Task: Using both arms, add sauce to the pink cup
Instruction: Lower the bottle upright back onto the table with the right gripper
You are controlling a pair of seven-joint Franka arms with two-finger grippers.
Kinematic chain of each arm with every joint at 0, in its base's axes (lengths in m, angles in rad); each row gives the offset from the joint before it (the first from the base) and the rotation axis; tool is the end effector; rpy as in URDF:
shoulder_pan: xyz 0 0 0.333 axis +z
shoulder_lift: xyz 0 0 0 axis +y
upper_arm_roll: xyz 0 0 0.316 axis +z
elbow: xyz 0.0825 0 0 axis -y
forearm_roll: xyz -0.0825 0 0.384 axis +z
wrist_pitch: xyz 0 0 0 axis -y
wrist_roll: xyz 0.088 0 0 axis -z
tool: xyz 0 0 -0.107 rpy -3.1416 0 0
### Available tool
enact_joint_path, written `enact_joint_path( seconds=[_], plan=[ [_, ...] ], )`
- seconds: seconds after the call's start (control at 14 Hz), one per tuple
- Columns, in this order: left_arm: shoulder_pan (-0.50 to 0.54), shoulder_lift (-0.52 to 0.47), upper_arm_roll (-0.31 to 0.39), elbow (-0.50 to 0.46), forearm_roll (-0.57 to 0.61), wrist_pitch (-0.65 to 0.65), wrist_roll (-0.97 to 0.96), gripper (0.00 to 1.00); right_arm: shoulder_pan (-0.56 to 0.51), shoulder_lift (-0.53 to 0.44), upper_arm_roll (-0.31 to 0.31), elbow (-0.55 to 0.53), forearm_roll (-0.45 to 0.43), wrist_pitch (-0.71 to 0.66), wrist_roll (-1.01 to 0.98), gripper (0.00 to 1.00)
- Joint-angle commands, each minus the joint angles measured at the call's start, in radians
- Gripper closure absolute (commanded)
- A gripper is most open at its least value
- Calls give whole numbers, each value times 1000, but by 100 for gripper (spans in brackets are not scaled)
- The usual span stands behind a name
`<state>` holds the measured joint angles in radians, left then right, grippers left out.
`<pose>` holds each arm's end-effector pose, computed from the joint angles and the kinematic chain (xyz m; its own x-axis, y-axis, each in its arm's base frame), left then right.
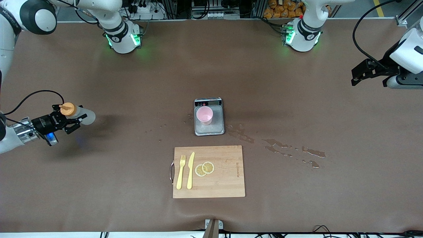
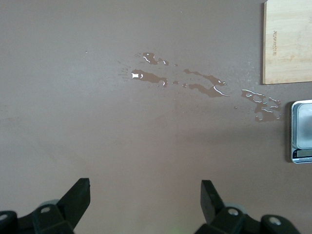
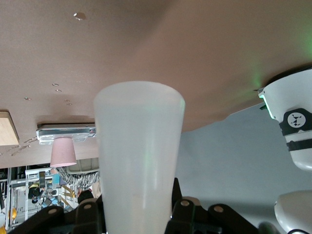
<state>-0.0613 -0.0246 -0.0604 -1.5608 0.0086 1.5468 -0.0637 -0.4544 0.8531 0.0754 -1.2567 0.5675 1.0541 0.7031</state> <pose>0.5408 -0.0656 0.6406 0.9983 -0.0578 0.0112 -0.0577 -0.9983 -0.0094 0.6059 -0.1743 0.2466 0.0961 -0.3571 -0.9291 -0.8342 -0.5381 0.1205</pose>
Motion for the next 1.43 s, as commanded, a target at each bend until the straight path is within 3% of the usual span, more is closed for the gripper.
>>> enact_joint_path(
  seconds=[0.0, 0.5, 1.36],
  plan=[
    [5, -12, -7, -18, -18, 9, -16, 0, -37, 27, 14, -1, 26, -16, -65, 55],
    [3, -12, -9, -22, -19, -1, -18, 0, -41, 104, 10, -3, 6, 4, -112, 55],
    [8, -12, -9, -30, -32, -2, -16, 0, -47, 149, 7, -55, -66, 107, -206, 55]
  ],
)
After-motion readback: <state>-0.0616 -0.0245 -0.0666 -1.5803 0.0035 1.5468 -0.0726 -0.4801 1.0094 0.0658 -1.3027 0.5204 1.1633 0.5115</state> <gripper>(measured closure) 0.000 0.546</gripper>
